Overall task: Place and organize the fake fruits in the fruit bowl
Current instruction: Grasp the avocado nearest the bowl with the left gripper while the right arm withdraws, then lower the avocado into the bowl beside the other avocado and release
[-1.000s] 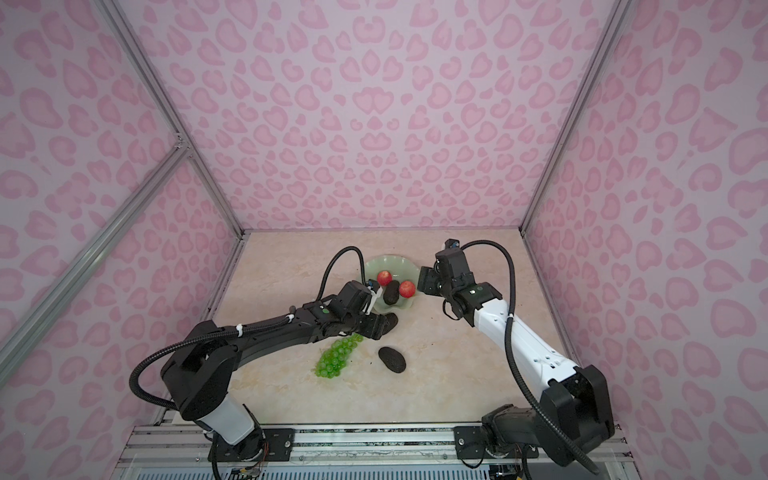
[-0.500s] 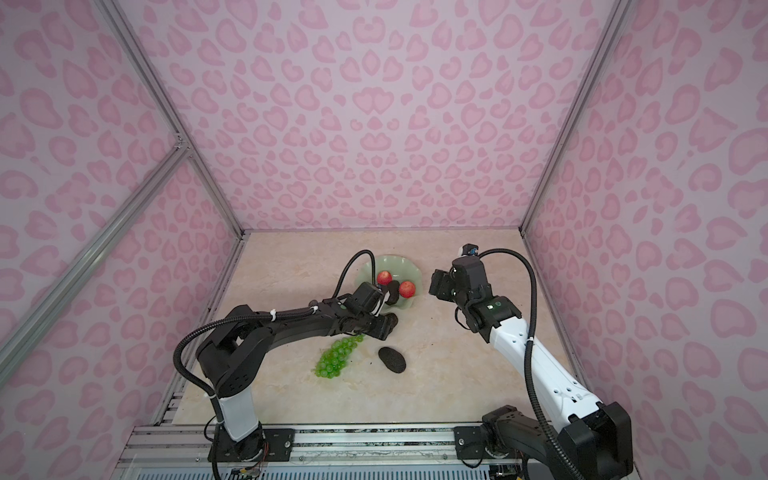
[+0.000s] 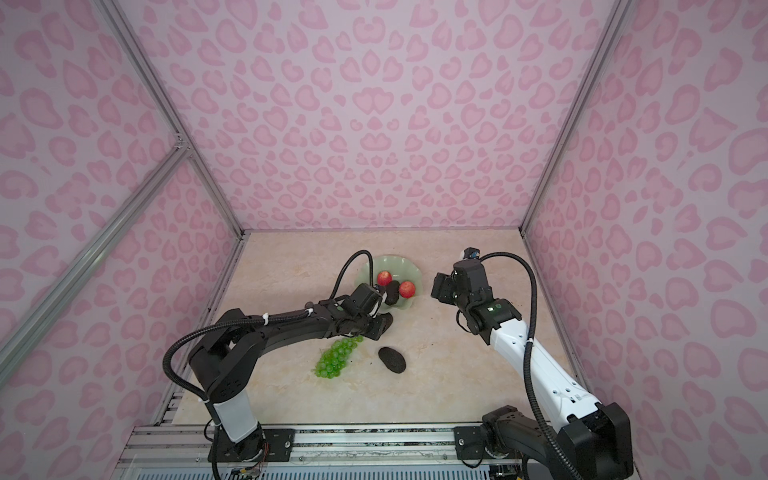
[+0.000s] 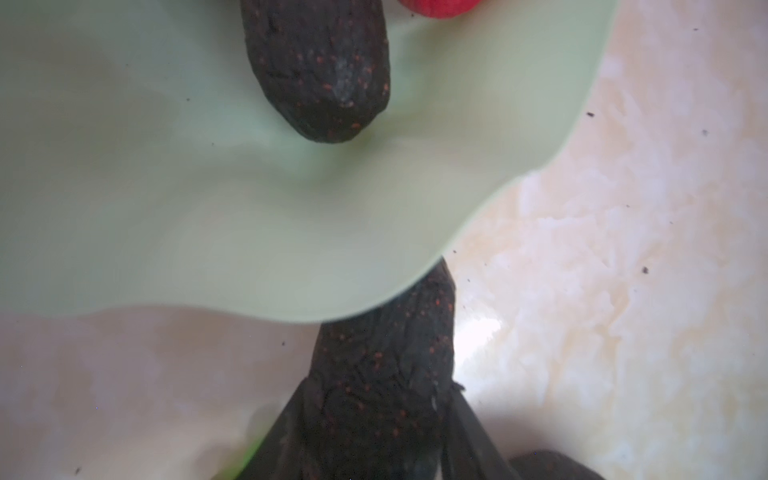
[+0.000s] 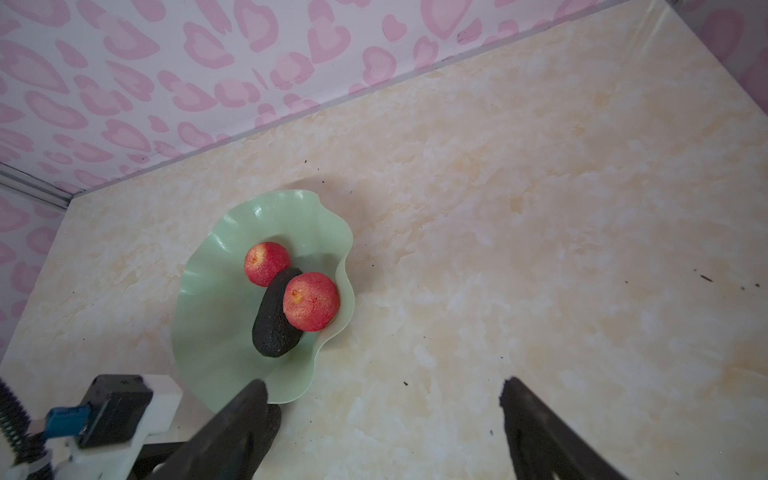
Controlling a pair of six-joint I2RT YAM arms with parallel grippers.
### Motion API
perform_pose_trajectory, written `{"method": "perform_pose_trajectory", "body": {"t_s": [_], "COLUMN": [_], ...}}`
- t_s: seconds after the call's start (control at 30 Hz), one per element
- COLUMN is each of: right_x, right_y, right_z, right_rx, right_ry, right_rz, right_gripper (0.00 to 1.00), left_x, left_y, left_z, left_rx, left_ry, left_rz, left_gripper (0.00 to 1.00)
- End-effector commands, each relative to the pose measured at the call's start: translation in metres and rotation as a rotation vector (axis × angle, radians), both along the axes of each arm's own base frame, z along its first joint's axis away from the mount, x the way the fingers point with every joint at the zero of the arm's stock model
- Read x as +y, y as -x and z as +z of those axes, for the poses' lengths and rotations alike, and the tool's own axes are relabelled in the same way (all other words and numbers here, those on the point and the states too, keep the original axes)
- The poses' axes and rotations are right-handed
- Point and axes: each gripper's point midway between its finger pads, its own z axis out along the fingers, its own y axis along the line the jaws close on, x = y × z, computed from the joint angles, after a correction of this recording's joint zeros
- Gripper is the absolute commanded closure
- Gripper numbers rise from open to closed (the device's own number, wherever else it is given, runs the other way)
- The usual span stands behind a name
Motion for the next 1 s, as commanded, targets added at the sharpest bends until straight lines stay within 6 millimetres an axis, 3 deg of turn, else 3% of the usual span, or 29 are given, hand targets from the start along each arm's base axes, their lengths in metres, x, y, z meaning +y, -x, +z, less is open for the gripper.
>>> {"method": "perform_pose_trajectory", "body": {"t_s": [0.0,0.1,0.2,0.33,0.4,0.53,0.67,0.83,0.97], "right_x": [-0.001,-0.001,0.001,0.006,0.008,0.008,0.008,0.010,0.011], "right_y": [0.001,0.001,0.000,-0.001,0.000,0.005,0.011,0.016,0.020], "right_z": [-0.006,-0.010,-0.014,-0.019,-0.021,-0.026,-0.030,-0.037,-0.044], "right_rx": [0.013,0.022,0.032,0.050,0.060,0.080,0.092,0.108,0.123], "right_ry": [-0.002,-0.004,-0.012,-0.029,-0.034,-0.039,-0.050,-0.080,-0.091], "right_rz": [-0.006,-0.005,-0.001,0.013,0.020,0.028,0.028,0.028,0.027], "right_gripper": [0.12,0.12,0.13,0.13,0.13,0.14,0.14,0.14,0.14], "left_x": [0.007,0.019,0.032,0.041,0.043,0.038,0.020,0.010,0.012], "left_y": [0.015,0.023,0.020,0.001,-0.014,-0.048,-0.082,-0.117,-0.126], "left_z": [0.022,0.051,0.089,0.127,0.135,0.136,0.132,0.099,0.069], "left_rx": [-0.034,-0.082,-0.171,-0.259,-0.277,-0.280,-0.260,-0.217,-0.148], "left_ry": [-0.003,0.015,0.040,0.066,0.083,0.080,0.100,0.028,0.021], "left_rz": [-0.032,-0.024,0.013,0.054,0.076,0.094,0.100,0.110,0.144], "left_gripper": [0.60,0.61,0.61,0.61,0.61,0.61,0.62,0.62,0.63]}}
